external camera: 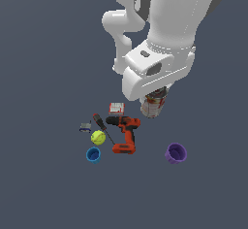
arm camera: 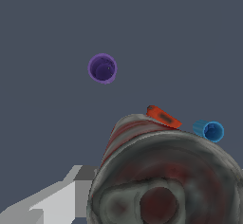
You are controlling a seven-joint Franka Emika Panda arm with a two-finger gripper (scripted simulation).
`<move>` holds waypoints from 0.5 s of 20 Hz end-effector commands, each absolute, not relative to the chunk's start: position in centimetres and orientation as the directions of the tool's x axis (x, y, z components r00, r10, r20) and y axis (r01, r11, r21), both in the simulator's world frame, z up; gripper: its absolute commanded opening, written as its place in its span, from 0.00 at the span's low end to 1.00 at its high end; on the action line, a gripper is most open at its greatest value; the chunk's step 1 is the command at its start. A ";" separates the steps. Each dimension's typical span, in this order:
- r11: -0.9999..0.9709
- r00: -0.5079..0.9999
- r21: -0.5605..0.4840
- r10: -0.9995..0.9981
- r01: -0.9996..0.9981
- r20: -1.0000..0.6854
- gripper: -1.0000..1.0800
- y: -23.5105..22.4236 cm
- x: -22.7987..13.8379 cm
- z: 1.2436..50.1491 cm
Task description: Pick up a designated object from a clutter of objects.
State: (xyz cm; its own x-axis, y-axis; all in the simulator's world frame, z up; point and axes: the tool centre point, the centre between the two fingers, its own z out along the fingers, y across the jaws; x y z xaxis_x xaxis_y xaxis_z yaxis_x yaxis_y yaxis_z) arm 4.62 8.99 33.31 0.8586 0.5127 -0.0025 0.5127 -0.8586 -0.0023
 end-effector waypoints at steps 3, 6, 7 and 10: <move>-0.859 0.859 0.000 0.513 0.513 0.000 0.00 9.1 6.4 35.9; -0.859 0.859 0.000 0.513 0.513 0.000 0.00 9.1 7.5 37.4; -0.859 0.859 0.000 0.513 0.513 0.000 0.00 9.1 7.8 37.8; -0.859 0.859 0.000 0.513 0.513 0.000 0.00 9.1 8.6 38.9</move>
